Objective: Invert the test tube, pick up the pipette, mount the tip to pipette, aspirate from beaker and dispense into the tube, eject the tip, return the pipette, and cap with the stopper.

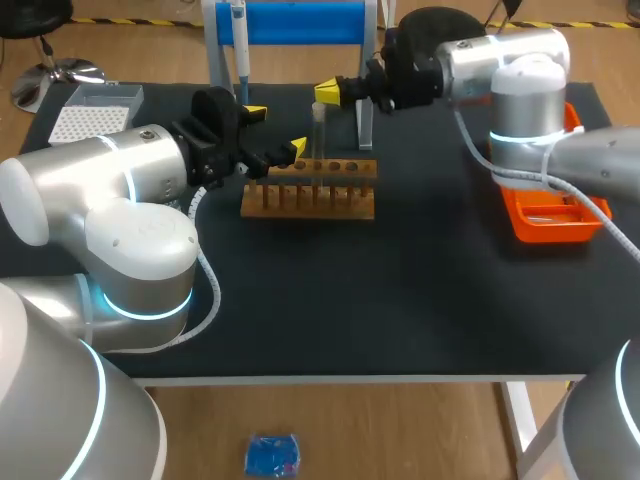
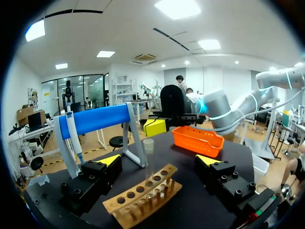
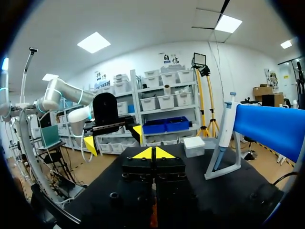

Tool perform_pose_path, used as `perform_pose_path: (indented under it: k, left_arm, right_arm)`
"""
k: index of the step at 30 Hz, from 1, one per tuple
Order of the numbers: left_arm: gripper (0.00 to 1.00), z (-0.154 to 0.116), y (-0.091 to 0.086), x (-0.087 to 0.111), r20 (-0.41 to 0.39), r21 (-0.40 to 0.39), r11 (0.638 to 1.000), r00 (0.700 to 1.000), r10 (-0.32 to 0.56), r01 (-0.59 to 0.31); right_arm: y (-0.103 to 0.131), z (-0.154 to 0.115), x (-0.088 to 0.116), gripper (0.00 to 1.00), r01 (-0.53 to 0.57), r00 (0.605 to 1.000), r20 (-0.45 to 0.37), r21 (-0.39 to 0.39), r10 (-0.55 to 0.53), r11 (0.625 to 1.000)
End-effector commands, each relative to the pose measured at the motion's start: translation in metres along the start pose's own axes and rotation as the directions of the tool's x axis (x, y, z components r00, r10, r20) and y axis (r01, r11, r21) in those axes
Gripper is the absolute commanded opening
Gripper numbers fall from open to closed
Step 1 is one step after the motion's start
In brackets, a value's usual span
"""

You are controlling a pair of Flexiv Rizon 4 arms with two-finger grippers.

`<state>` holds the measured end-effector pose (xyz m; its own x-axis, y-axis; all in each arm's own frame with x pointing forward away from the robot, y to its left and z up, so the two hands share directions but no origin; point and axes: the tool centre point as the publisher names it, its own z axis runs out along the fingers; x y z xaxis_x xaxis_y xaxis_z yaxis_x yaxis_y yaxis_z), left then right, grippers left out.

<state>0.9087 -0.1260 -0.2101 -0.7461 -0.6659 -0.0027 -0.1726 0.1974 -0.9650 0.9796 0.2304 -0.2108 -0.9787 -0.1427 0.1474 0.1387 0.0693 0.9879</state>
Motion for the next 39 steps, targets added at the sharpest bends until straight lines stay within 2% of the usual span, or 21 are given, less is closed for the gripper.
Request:
perform_pose_path:
  k: [1,39]
  left_arm:
    - [1.0,0.0,0.0,-0.001,-0.005,0.001,1.0,1.0,-0.001,0.001]
    - [1.0,0.0,0.0,-0.001,-0.005,0.001,1.0,1.0,-0.001,0.001]
  right_arm:
    - [-0.002,0.002,-0.001,0.0,0.002,1.0,-0.005,0.002,-0.002,1.0]
    - [-0.033,0.005,-0.005,0.0,-0.037,0.999,-0.018,0.004,0.037,0.999]
